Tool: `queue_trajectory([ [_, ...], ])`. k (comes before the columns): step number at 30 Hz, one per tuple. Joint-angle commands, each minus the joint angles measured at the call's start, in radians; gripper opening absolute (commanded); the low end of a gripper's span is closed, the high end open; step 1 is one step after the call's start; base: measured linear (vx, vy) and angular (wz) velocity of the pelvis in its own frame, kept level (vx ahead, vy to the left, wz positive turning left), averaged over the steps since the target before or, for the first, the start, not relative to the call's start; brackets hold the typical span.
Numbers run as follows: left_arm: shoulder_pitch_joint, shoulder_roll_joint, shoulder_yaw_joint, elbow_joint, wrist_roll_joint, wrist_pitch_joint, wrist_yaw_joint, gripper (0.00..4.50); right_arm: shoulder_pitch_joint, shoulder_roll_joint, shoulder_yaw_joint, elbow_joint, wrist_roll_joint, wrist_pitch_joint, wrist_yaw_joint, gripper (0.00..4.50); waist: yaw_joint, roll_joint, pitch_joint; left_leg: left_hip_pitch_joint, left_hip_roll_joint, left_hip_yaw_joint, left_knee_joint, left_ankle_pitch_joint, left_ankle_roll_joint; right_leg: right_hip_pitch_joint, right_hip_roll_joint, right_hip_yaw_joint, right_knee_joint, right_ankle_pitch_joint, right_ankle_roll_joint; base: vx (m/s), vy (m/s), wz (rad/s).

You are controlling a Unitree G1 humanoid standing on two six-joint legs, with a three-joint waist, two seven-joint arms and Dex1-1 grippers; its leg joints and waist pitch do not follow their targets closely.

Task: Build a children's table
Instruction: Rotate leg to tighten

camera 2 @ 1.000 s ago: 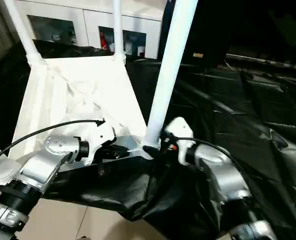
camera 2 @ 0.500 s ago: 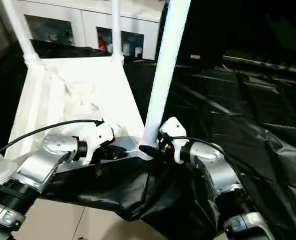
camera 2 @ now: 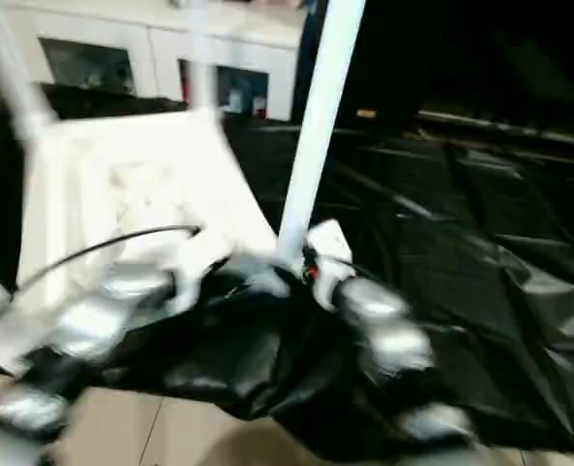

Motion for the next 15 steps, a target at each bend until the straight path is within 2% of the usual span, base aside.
queue_trajectory([
  [1, 0.009, -0.045, -0.018, 0.083, 0.005, 0.036, 0.063, 0.00, 0.002, 0.030, -0.017, 0.083, -0.006, 0.056, -0.085, 2.65, 0.007, 0.010, -0.026, 0.007, 0.006, 0.001, -0.089, -0.361, -0.048, 0.003, -0.058, 0.018, -0.105, -0.358, -0.133, 0.000, 0.000, 0.00],
  [5, -0.044, -0.115, -0.028, 0.162, 0.030, 0.020, 0.123, 0.00, -0.037, 0.104, 0.001, 0.110, -0.022, 0.026, -0.096, 2.65, 0.014, 0.009, -0.028, 0.001, 0.005, 0.002, -0.091, -0.333, -0.032, 0.003, -0.052, 0.020, -0.104, -0.283, -0.126, 0.000, 0.000, 0.00],
  [6, -0.054, -0.124, -0.030, 0.177, 0.035, 0.015, 0.127, 0.00, -0.044, 0.115, 0.002, 0.119, -0.020, 0.016, -0.086, 3.20, 0.018, 0.012, -0.028, -0.004, 0.005, 0.001, -0.093, -0.320, -0.034, 0.006, -0.052, 0.019, -0.102, -0.268, -0.125, 0.000, 0.000, 0.00],
  [7, -0.058, -0.126, -0.031, 0.183, 0.037, 0.012, 0.126, 0.00, -0.047, 0.120, 0.000, 0.123, -0.016, 0.012, -0.082, 3.20, 0.018, 0.013, -0.028, -0.003, 0.004, 0.002, -0.093, -0.322, -0.033, 0.005, -0.052, 0.020, -0.104, -0.270, -0.123, 0.000, 0.000, 0.00],
  [9, -0.060, -0.116, -0.042, 0.190, 0.043, 0.000, 0.109, 0.00, -0.056, 0.113, -0.010, 0.130, -0.011, 0.003, -0.081, 3.34, 0.022, 0.012, -0.028, -0.003, 0.005, 0.002, -0.094, -0.325, -0.031, 0.004, -0.053, 0.020, -0.104, -0.274, -0.121, 0.000, 0.000, 0.00],
  [11, -0.051, -0.093, -0.047, 0.184, 0.042, -0.018, 0.078, 0.00, -0.057, 0.093, -0.013, 0.118, -0.014, -0.009, -0.075, 3.70, 0.027, 0.015, -0.028, -0.003, 0.006, 0.002, -0.095, -0.314, -0.030, 0.004, -0.053, 0.021, -0.103, -0.246, -0.125, 0.000, 0.000, 0.00],
  [15, -0.033, -0.036, -0.052, 0.162, 0.027, -0.062, -0.022, 0.00, -0.031, 0.031, -0.010, 0.032, -0.006, -0.008, 0.043, 3.70, 0.028, 0.012, -0.030, -0.009, 0.006, 0.004, -0.094, -0.268, -0.017, 0.014, -0.051, 0.021, -0.098, -0.165, -0.135, 0.000, 0.000, 0.00],
])
